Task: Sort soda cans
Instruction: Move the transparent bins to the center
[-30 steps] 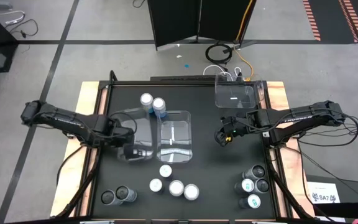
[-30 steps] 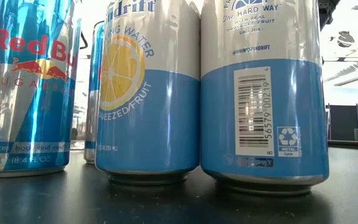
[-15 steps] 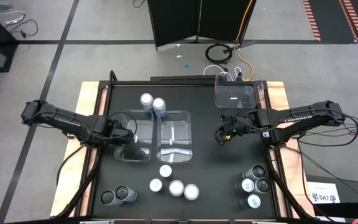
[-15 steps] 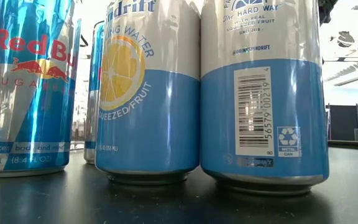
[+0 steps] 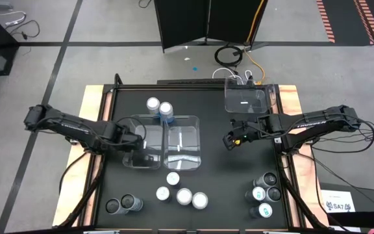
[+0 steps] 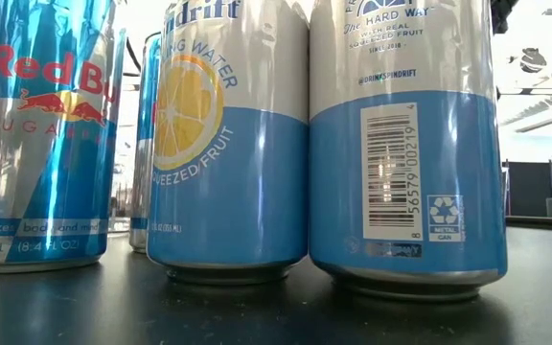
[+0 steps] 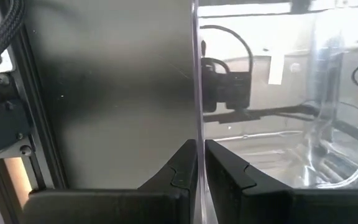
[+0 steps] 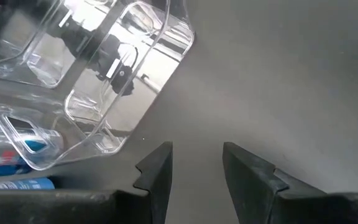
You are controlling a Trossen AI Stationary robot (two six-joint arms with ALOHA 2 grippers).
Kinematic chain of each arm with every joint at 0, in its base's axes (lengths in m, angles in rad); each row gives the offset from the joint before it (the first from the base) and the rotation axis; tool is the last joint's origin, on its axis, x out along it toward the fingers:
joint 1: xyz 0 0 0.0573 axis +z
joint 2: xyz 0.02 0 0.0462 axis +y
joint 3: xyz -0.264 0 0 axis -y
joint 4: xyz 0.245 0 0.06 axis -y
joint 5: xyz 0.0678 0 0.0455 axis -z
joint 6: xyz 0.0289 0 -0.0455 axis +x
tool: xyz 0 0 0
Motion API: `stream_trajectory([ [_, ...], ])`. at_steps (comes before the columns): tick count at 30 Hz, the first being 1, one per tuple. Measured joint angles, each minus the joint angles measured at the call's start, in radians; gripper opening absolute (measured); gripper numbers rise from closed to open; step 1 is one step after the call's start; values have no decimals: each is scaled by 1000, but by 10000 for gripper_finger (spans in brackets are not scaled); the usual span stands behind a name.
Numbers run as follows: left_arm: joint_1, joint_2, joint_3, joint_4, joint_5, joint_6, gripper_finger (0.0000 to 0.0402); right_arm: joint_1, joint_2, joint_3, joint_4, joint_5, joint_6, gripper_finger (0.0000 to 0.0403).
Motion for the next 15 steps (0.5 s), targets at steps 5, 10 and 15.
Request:
stream_trajectory([
  [5,0,6,0,-2,0,3,40,0,0,0,-1,5,16,135],
  [10,0,6,0,13,0,2,40,0,0,0,-1,5,16,135],
  [15,0,8,0,79,-1,-3,40,0,0,0,-2,5,16,135],
])
